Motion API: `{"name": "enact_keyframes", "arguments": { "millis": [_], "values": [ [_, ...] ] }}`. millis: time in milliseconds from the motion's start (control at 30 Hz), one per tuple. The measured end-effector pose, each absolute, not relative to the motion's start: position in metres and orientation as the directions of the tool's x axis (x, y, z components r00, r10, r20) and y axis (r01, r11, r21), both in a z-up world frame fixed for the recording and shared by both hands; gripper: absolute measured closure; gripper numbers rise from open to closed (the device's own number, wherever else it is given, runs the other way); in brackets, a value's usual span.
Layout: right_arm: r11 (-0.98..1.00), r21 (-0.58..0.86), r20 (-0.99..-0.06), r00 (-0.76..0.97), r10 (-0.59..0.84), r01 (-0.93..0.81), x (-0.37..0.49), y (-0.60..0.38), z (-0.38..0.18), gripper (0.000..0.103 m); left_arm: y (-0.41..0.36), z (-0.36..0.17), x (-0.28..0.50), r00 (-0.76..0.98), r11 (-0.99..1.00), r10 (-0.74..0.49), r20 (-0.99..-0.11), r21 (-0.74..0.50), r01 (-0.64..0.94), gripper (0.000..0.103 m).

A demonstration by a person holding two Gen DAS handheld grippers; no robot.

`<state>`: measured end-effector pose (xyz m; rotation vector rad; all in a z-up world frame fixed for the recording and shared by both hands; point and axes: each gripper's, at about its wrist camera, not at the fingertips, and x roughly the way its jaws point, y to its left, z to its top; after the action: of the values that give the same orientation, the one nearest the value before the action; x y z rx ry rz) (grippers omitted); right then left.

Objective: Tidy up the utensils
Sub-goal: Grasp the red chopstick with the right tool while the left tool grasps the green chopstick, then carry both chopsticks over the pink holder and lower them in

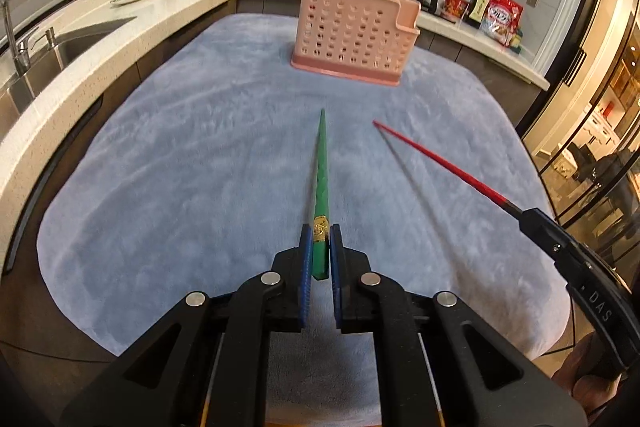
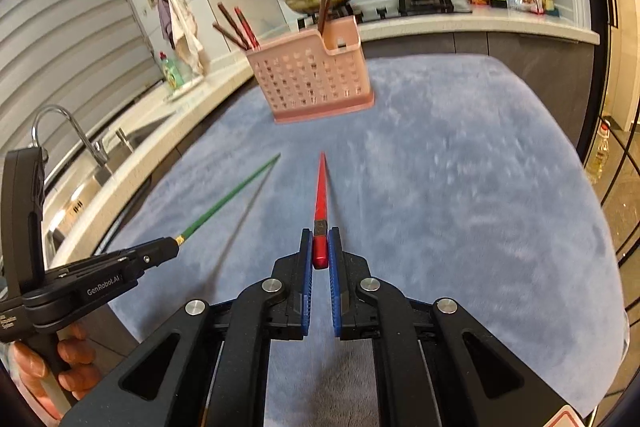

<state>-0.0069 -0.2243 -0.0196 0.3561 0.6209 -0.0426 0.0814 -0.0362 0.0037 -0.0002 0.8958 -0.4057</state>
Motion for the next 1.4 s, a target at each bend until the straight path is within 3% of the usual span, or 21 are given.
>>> {"name": "enact_keyframes", "arguments": {
  "millis": [433, 1000, 1400],
  "values": [
    [0.949, 0.297, -0.429, 0.903, 0.036, 0.103, 0.039, -0.26, 0.063, 0.096, -0.042, 0.078, 0.137, 0.638, 0.919, -0.372, -0.675, -0.172, 0.354, 0.096],
    [0.933, 0.357, -0.308, 0.949, 0.062, 0.055, 0.107, -0.301, 0.127, 0.096, -0.072, 0.158, 0.209, 0.741, 0.921, -0.373, -0.559, -0.128, 0.368, 0.096],
    [0.917, 0.398, -0.177, 0.983, 0.051, 0.024, 0.173, -0.325, 0.194, 0.096, -0.095, 0.241, 0.259, 0.842, 0.927, -0.374, -0.39, -0.12, 0.356, 0.096]
  ]
}}
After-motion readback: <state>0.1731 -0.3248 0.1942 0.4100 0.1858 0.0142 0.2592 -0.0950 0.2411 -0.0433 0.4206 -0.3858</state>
